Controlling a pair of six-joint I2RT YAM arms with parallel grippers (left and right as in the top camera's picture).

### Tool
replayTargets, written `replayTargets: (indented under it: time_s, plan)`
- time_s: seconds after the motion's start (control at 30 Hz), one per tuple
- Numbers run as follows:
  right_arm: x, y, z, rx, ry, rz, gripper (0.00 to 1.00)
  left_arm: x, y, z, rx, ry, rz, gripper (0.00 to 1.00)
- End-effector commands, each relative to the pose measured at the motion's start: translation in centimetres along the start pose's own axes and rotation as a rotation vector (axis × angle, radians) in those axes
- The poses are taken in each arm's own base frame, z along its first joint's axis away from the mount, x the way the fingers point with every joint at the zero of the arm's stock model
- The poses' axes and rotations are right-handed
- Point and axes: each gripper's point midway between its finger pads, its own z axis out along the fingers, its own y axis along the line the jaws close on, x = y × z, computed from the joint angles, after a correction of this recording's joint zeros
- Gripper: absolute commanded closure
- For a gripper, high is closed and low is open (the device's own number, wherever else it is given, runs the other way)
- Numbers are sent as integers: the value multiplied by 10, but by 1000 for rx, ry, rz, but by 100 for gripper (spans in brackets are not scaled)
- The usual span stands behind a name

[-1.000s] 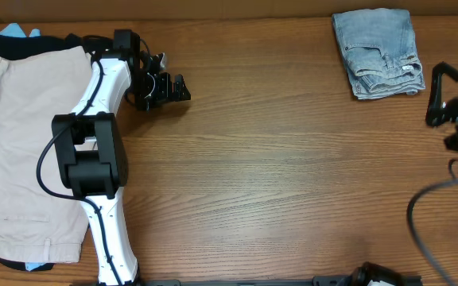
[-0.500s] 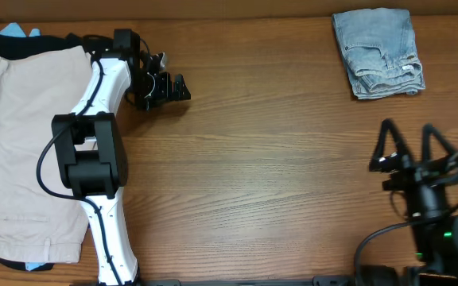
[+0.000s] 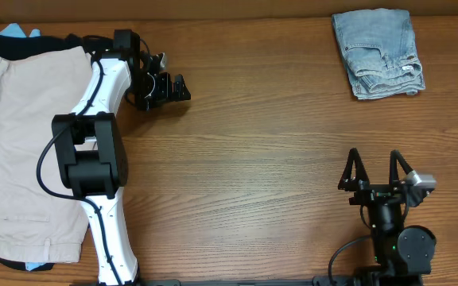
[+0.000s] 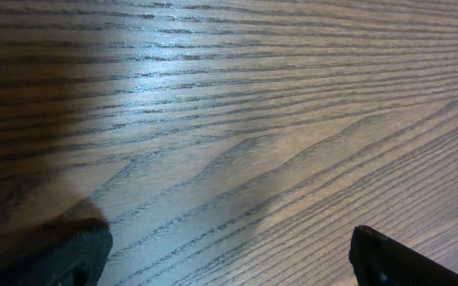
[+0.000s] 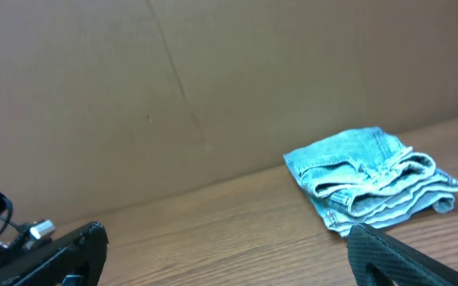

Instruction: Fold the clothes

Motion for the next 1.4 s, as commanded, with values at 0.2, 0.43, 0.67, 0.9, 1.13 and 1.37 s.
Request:
replayTargets:
  time_s: [0.2, 0.43, 0.67, 0.9, 1.13, 1.37]
  plan:
    - [60, -17, -3, 20, 110, -48, 0, 27, 29, 39, -69, 103, -26, 0]
    - [61, -17, -3, 21, 113, -49, 0, 27, 29, 39, -69, 103, -26, 0]
    - [61, -17, -3, 21, 113, -49, 0, 27, 29, 39, -69, 103, -27, 0]
    - [61, -17, -3, 21, 113, -49, 0, 27, 29, 39, -69, 103, -27, 0]
    - [61, -17, -3, 21, 113, -49, 0, 27, 29, 39, -69, 103, -27, 0]
    - [61, -17, -3, 21, 113, -49, 0, 23, 22, 33, -69, 89, -10, 1]
